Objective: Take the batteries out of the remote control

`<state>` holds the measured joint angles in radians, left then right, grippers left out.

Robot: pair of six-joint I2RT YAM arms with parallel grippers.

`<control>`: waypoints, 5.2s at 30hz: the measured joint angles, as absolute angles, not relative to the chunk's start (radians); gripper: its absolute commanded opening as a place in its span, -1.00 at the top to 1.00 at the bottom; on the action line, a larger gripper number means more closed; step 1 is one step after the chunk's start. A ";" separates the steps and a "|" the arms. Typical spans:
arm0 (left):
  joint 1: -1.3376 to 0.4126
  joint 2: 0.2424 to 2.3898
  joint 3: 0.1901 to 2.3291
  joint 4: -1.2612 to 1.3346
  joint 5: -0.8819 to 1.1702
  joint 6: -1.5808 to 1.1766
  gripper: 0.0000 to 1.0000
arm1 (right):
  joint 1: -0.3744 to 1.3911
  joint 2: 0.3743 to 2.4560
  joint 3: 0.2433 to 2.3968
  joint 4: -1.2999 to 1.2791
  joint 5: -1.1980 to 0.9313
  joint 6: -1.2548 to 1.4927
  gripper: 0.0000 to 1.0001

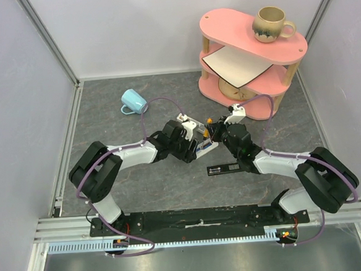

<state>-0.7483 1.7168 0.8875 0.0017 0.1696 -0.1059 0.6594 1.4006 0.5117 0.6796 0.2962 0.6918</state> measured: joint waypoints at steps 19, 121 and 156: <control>-0.709 1.720 0.916 0.043 0.272 -0.145 -0.16 | 0.659 1.341 0.467 0.658 0.316 0.691 1.00; -0.770 1.873 1.095 -0.098 0.036 -0.090 0.85 | 0.633 1.371 0.493 0.590 0.363 0.656 1.00; -0.765 1.823 0.997 -0.047 0.274 -0.119 0.96 | 0.659 1.592 0.553 0.714 0.408 0.728 1.00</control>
<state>-0.7650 1.8233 0.9970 -0.0467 0.2737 -0.1192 0.6586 1.5917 0.5529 0.7139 0.4076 0.7280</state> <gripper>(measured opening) 0.023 0.070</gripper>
